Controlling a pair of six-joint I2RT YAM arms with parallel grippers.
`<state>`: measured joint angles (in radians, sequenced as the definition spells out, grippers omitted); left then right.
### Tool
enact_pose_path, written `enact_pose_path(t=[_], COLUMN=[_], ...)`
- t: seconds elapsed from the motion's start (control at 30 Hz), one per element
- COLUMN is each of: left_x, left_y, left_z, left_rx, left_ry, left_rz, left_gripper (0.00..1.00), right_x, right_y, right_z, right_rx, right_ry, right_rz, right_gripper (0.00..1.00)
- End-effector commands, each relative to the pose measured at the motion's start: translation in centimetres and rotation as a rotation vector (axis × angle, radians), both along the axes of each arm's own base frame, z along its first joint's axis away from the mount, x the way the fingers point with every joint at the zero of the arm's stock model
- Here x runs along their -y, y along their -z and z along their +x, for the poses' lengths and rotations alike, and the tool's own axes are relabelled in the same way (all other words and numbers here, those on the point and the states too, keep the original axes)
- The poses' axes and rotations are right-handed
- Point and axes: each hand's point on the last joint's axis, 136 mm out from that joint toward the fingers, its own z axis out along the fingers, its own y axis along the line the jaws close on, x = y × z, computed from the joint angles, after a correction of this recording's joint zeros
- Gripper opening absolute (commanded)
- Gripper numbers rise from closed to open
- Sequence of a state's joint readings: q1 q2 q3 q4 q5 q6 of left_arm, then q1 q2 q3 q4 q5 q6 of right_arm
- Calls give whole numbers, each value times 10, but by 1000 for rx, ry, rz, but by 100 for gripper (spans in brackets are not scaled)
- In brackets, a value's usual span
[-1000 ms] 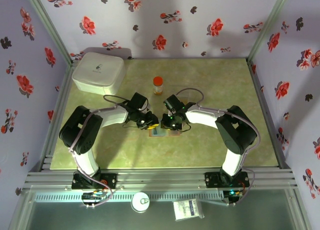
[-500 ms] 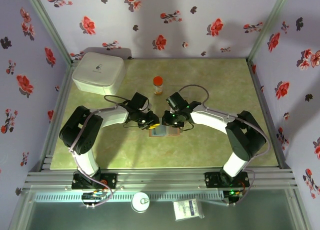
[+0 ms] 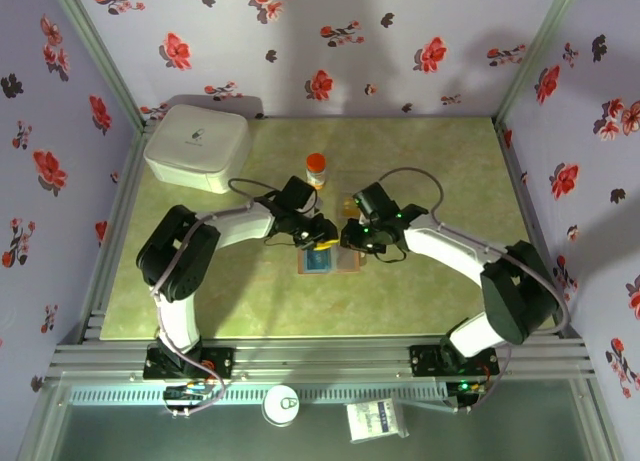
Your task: Take the credit cards out of the card holder
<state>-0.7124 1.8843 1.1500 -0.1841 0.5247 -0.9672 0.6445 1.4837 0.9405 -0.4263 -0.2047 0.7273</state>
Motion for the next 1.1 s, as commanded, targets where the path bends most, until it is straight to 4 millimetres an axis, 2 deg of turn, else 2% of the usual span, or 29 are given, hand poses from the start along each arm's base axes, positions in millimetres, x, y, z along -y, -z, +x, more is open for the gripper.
enact_pose_path(t=[0.0, 0.17, 0.27, 0.67, 0.83, 1.07], left_x=[10, 24, 31, 33, 30, 10], left_y=[5, 10, 13, 10, 5, -11], left_z=[-4, -4, -4, -1, -1, 3], left_rx=[-39, -48, -55, -49, -34, 6], left_ry=[14, 40, 54, 66, 76, 60], left_rz=[22, 37, 46, 58, 59, 46], left_gripper=[27, 30, 32, 36, 36, 35], right_x=[23, 43, 47, 46, 41, 29], right_y=[-1, 0, -1, -5, -5, -6], right_z=[-4, -10, -11, -11, -8, -2], right_rx=[16, 23, 30, 31, 23, 8], right_ry=[15, 43, 52, 56, 58, 75], right_rz=[-46, -60, -50, -26, -9, 37], right_gripper=[27, 27, 27, 28, 28, 27])
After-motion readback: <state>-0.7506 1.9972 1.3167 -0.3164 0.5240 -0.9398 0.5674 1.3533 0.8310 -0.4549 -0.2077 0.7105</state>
